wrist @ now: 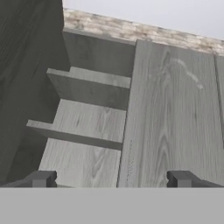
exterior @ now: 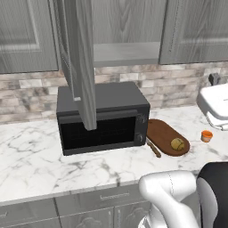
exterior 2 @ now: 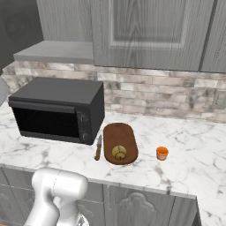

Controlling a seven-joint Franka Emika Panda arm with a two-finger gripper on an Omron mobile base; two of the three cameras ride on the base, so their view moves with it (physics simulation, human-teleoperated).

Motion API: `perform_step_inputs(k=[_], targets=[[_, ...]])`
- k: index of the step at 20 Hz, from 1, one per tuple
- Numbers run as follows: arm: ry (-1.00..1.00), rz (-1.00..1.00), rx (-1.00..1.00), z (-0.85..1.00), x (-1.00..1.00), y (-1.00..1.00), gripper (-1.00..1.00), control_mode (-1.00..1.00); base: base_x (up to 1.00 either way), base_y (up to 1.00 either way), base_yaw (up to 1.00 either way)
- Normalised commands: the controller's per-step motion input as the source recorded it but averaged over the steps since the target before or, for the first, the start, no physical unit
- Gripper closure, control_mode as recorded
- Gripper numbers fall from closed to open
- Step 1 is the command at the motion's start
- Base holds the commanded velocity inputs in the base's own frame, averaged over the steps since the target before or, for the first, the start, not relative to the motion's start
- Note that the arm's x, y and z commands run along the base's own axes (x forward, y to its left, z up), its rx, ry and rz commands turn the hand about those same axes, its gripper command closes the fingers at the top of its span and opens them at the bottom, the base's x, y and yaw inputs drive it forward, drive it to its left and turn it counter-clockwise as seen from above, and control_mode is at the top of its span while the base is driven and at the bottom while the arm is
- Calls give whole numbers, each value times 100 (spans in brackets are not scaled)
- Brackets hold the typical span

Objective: Pick the bread, place it on the cutting board, pick the jam, place it on the counter, and close the cabinet.

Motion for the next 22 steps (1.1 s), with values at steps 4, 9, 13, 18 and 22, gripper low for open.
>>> perform_step_inputs(k=[4,9,13,18,22], targets=[[0,0,0,0,-44,23,-100,-100,0,0,0],[0,0,0,0,-50,16,-100,-100,0,0,0],[0,0,0,1,-52,12,-100,-100,0,0,0],[0,0,0,0,-49,15,-100,-100,0,0,0],[0,0,0,0,-21,30,-100,-100,0,0,0]])
